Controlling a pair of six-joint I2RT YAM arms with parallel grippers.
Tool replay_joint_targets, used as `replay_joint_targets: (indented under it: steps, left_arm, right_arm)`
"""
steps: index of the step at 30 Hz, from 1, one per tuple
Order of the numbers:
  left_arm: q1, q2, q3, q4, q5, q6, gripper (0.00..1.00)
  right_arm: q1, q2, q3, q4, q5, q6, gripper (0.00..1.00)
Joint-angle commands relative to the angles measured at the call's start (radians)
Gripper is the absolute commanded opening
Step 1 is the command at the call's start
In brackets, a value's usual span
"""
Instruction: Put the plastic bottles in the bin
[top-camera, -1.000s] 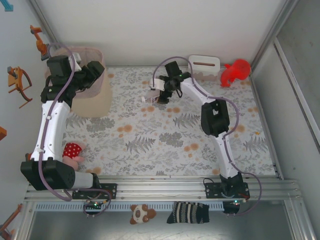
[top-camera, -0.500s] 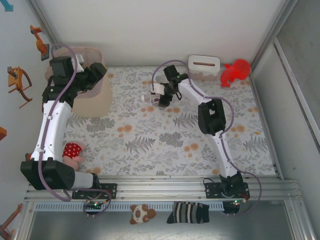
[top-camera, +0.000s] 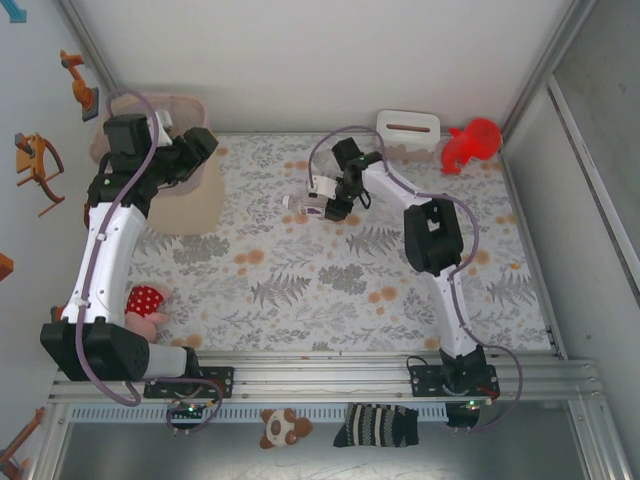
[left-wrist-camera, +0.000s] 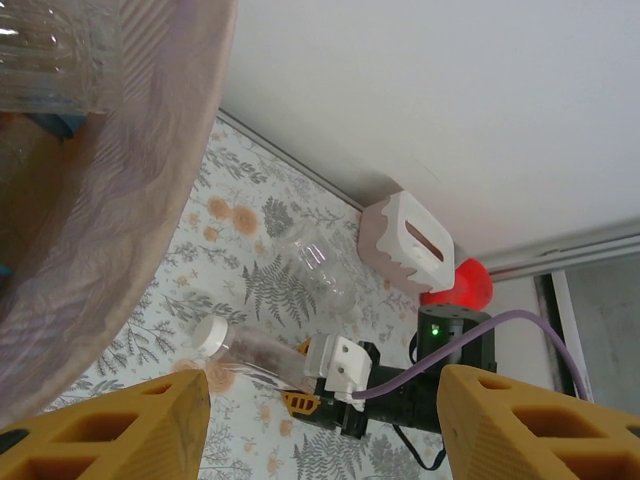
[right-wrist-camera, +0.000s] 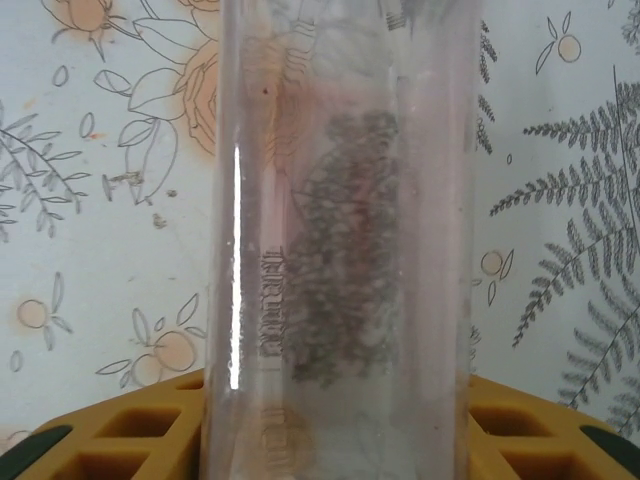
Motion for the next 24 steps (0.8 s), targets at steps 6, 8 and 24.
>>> replay_joint_targets:
  steps: [6, 8, 24]
  left_arm:
    - [-0.082, -0.013, -0.033, 0.043, -0.032, -0.009, 0.62]
    - [-0.107, -0.003, -0.037, 0.061, -0.024, -0.015, 0.64]
    - [-0.357, 0.109, -0.016, 0.162, -0.148, -0.063, 0.92]
  right_arm:
    - [0.005, -0.227, -0.203, 0.173, -0.051, 0.283, 0.4]
    - [0.005, -0.28, -0.263, 0.231, -0.07, 0.37, 0.38]
    - [0.025, -0.66, -0.623, 0.629, -0.152, 0.917, 0.33]
